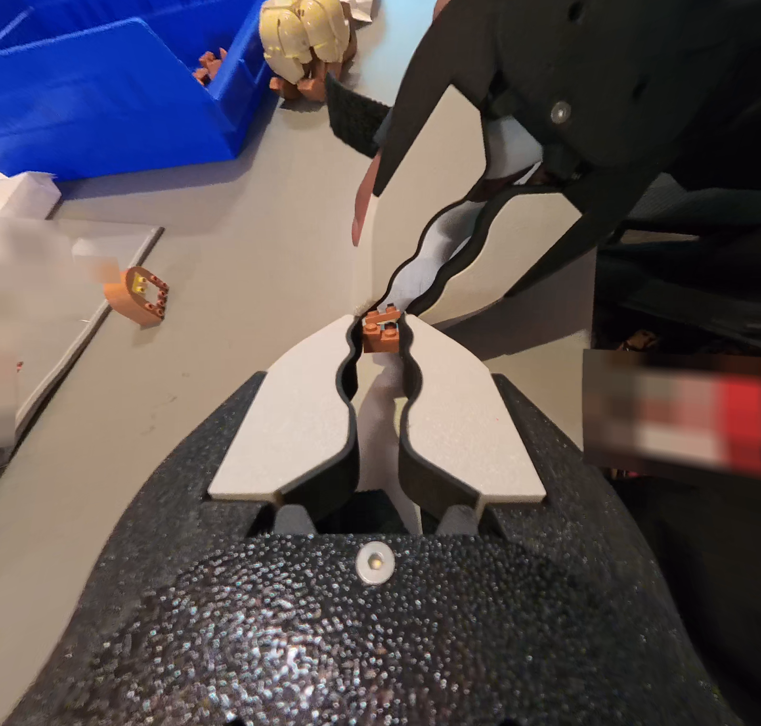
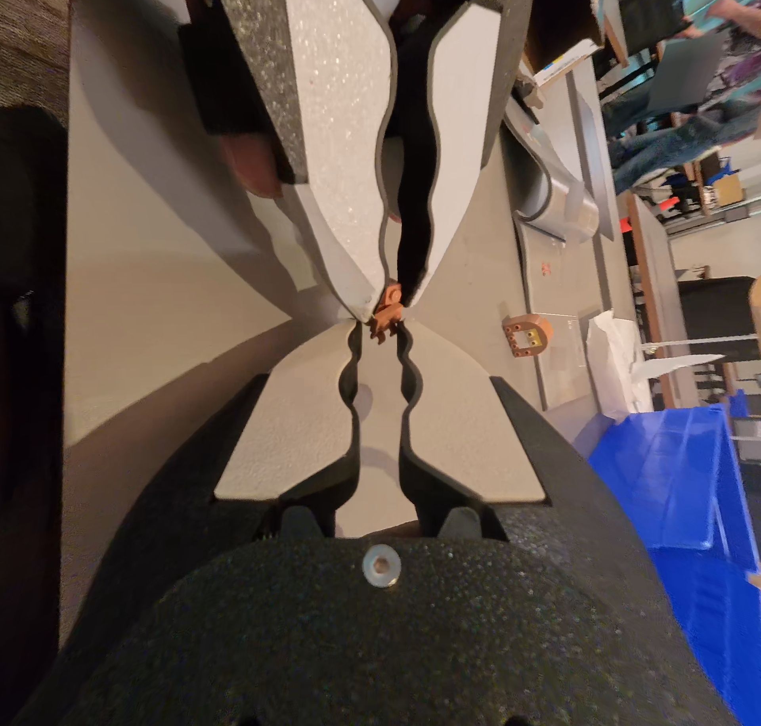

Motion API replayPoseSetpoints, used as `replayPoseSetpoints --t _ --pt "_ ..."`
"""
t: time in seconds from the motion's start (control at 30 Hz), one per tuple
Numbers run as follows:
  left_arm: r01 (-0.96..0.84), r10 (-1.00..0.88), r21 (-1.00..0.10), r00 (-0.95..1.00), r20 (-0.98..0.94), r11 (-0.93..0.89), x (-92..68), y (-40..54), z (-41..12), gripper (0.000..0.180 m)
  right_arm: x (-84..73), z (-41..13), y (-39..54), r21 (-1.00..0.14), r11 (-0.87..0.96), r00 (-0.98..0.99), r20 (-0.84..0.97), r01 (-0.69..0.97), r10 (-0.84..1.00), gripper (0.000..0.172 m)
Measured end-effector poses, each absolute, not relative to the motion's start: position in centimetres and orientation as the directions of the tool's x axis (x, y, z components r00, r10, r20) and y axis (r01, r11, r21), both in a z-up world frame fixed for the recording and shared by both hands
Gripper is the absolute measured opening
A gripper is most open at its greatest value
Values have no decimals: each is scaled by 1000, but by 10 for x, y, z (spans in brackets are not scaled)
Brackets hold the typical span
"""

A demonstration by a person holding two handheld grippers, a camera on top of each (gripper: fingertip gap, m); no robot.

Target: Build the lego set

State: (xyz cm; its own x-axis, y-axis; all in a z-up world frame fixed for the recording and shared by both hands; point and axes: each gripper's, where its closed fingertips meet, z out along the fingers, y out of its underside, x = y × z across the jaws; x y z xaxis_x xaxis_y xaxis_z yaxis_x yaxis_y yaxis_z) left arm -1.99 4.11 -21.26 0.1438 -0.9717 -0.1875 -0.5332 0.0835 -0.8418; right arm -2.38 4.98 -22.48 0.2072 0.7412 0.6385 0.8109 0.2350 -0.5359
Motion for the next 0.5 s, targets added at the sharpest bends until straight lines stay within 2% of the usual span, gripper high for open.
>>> replayPoseSetpoints --t 0.3,0.5 --pt "-459 -953 -887 243 -183 54 -14 38 -203 16 -18 -215 49 -449 276 214 773 850 597 13" --pt "-433 -956 -902 268 -115 -13 -12 38 -201 16 -17 -213 49 -411 299 198 812 861 549 16"
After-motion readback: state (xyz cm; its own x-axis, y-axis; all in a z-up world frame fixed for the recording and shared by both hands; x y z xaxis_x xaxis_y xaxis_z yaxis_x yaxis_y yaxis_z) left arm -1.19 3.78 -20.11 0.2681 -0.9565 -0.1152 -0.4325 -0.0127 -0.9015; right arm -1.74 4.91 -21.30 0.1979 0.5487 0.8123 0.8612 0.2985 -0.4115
